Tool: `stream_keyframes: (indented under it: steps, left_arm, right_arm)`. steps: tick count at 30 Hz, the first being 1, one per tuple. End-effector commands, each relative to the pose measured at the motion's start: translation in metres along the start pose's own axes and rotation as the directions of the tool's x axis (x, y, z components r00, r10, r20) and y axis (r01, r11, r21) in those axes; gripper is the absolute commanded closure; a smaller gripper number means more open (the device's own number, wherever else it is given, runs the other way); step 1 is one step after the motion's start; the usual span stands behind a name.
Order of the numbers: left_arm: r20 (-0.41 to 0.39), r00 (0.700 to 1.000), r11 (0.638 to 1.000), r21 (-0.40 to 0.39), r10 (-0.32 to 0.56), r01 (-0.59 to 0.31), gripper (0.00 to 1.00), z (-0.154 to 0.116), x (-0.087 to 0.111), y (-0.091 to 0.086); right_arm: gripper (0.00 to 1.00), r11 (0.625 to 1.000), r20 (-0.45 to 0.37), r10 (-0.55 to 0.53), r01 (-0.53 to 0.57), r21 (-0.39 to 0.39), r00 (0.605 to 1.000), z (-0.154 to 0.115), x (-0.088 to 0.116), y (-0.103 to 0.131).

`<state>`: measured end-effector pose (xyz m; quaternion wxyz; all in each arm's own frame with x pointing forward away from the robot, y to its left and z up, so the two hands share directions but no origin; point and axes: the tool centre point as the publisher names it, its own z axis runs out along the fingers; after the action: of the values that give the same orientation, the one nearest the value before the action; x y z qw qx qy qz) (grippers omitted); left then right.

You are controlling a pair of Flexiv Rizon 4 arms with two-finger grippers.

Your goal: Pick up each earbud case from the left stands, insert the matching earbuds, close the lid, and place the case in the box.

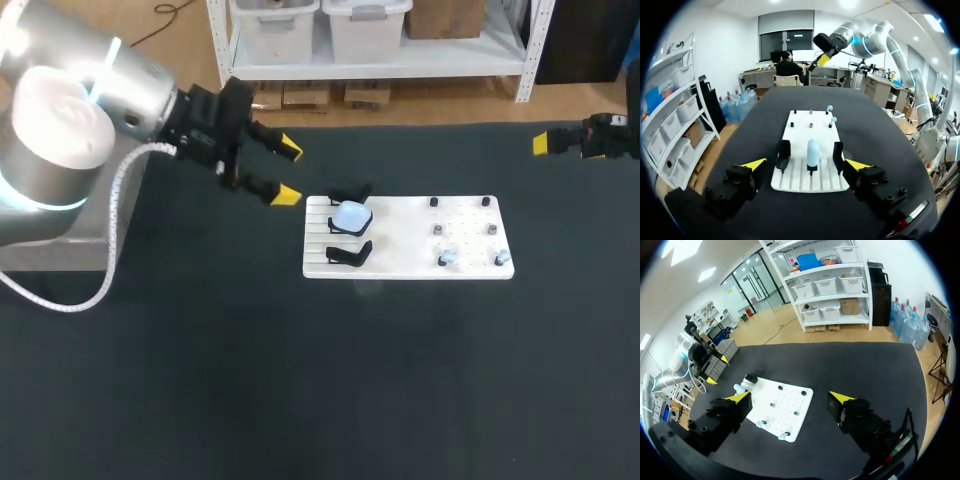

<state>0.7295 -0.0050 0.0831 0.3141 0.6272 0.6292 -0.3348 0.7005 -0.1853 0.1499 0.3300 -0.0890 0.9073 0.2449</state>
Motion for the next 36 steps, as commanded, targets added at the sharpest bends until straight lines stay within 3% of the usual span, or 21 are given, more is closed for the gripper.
stream_keyframes:
  steps: [1, 7, 18, 36]
  left_arm:
    - [0.015, 1.000, 1.000, 0.003, 0.001, -0.001, 0.00, 0.014, 0.009, -0.004]
    - [0.048, 0.999, 1.000, 0.006, 0.001, -0.002, 0.01, 0.025, 0.014, -0.009]
    - [0.092, 0.995, 1.000, 0.003, -0.030, 0.030, 0.27, 0.047, 0.022, -0.011]
    - [0.120, 0.992, 0.999, -0.019, -0.026, 0.028, 0.29, 0.075, 0.027, -0.004]
  right_arm:
    - [0.00, 1.000, 0.000, -0.001, 0.001, -0.001, 1.000, 0.000, 0.000, 0.000]
    - [0.00, 1.000, 0.000, -0.001, 0.001, -0.001, 1.000, 0.000, 0.000, 0.000]
    - [0.00, 1.000, 0.000, -0.001, 0.001, -0.001, 1.000, 0.000, 0.000, 0.000]
    - [0.00, 1.000, 0.000, -0.001, 0.001, -0.001, 1.000, 0.000, 0.000, 0.000]
